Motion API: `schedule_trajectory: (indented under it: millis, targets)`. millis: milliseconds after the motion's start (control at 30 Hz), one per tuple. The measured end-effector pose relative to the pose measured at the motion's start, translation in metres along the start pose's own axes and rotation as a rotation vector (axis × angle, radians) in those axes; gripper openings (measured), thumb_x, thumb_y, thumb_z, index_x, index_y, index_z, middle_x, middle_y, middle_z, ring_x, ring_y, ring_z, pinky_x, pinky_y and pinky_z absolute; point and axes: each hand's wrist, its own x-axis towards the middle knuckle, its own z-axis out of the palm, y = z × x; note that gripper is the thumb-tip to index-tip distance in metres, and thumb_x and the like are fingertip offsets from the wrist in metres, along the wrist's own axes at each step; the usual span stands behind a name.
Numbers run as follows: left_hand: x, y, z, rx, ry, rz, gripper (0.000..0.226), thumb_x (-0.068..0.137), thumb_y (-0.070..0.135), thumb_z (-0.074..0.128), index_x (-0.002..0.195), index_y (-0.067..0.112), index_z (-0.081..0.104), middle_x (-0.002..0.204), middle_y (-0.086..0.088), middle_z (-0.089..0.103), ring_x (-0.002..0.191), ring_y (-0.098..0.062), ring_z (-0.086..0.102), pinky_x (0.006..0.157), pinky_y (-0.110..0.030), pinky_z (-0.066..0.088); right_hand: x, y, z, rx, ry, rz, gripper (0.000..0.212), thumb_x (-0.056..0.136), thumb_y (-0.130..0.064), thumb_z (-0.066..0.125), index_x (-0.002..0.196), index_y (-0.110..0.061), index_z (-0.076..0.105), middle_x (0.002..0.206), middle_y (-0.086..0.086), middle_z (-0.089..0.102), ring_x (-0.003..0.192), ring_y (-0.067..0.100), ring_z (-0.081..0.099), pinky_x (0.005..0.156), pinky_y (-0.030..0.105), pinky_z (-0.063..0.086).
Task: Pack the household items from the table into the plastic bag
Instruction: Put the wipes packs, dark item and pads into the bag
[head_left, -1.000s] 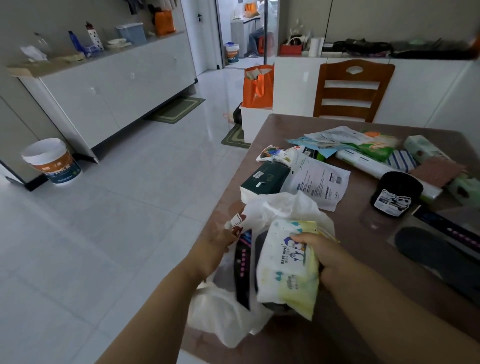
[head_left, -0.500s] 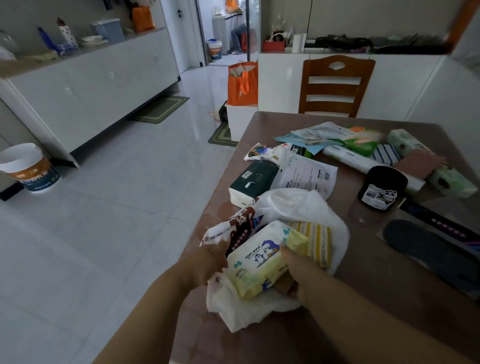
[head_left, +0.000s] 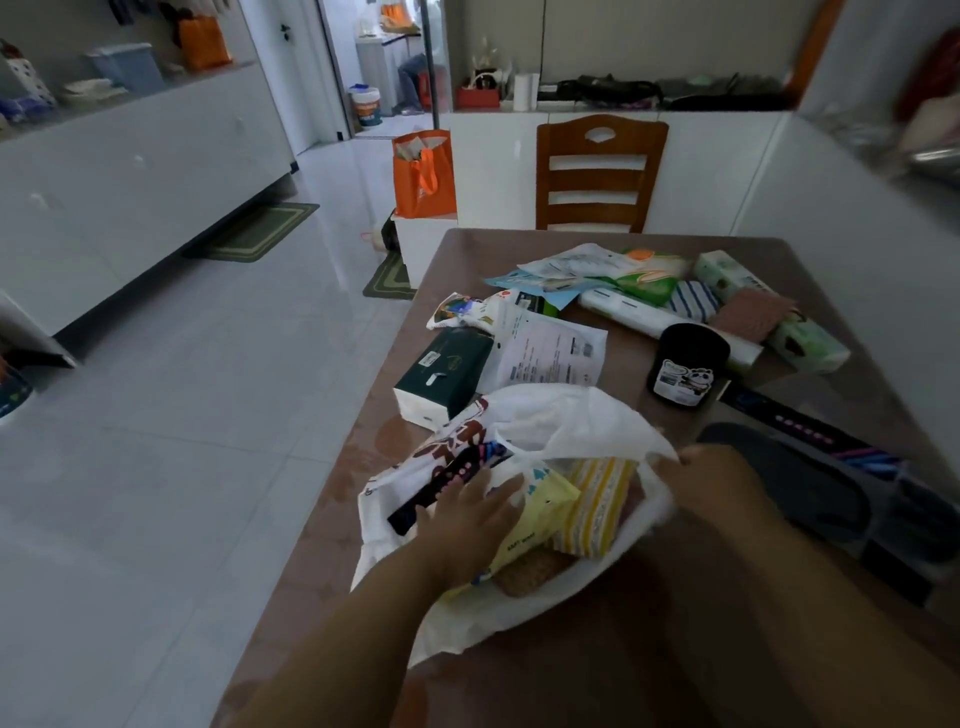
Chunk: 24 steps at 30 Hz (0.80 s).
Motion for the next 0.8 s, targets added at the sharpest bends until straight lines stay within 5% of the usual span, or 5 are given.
schedule_trajectory:
  millis: [133, 233, 333, 567, 800]
  targets:
    - [0.010, 0.039, 0.014, -0.213, -0.091, 0.077, 0.052, 0.100, 0.045, 0.025, 0.150, 0.035, 0.025, 0.161, -0.005, 0.016, 0.147, -0.029, 0.016, 0.115, -0.059, 0.014, -0.025, 0.025, -0.043, -0.215, 0.017, 0.081, 0.043, 0.087, -0.044, 0.060, 0.100, -0.004, 0.068, 0.092, 0.012, 0.069, 0.083, 0.027, 0.065, 0.076, 0.038, 0.054]
    - [0.006, 0.058, 0.004, -0.430, -0.002, 0.140, 0.049, 0.099, 0.048, 0.023, 0.105, 0.023, 0.066, 0.114, 0.001, 0.061, 0.103, -0.012, 0.056, 0.091, -0.023, 0.041, -0.048, 0.014, -0.046, -0.218, 0.325, -0.290, 0.032, 0.080, -0.043, 0.068, 0.101, -0.021, 0.060, 0.092, -0.005, 0.061, 0.084, 0.015, 0.059, 0.069, 0.026, 0.042]
    - [-0.006, 0.048, -0.012, 0.071, 0.091, 0.159, 0.061, 0.095, 0.057, 0.018, 0.093, 0.019, 0.065, 0.095, -0.003, 0.068, 0.088, -0.016, 0.064, 0.084, -0.028, 0.050, -0.062, -0.008, -0.010, -0.149, -0.255, -0.651, 0.038, 0.085, -0.038, 0.063, 0.121, -0.036, 0.053, 0.114, -0.021, 0.051, 0.106, 0.003, 0.051, 0.095, 0.026, 0.042]
    - [-0.019, 0.012, -0.016, 0.390, -0.059, 0.150, 0.070, 0.094, 0.061, 0.018, 0.087, 0.013, 0.069, 0.083, -0.002, 0.066, 0.081, -0.017, 0.064, 0.077, -0.023, 0.047, 0.007, 0.000, 0.043, -0.494, -0.443, -0.706, 0.067, 0.085, -0.048, 0.061, 0.146, -0.042, 0.033, 0.160, -0.011, 0.021, 0.147, 0.013, 0.017, 0.118, 0.035, 0.012]
    - [-0.032, 0.044, -0.106, -0.446, 0.093, 0.409, 0.079, 0.069, 0.087, 0.019, 0.046, 0.015, 0.042, 0.047, 0.002, 0.040, 0.045, -0.009, 0.036, 0.052, -0.019, 0.036, 0.000, -0.004, 0.031, -0.455, -0.448, -0.631, 0.047, 0.092, -0.048, 0.048, 0.137, -0.035, 0.051, 0.146, -0.005, 0.046, 0.133, 0.017, 0.044, 0.109, 0.034, 0.034]
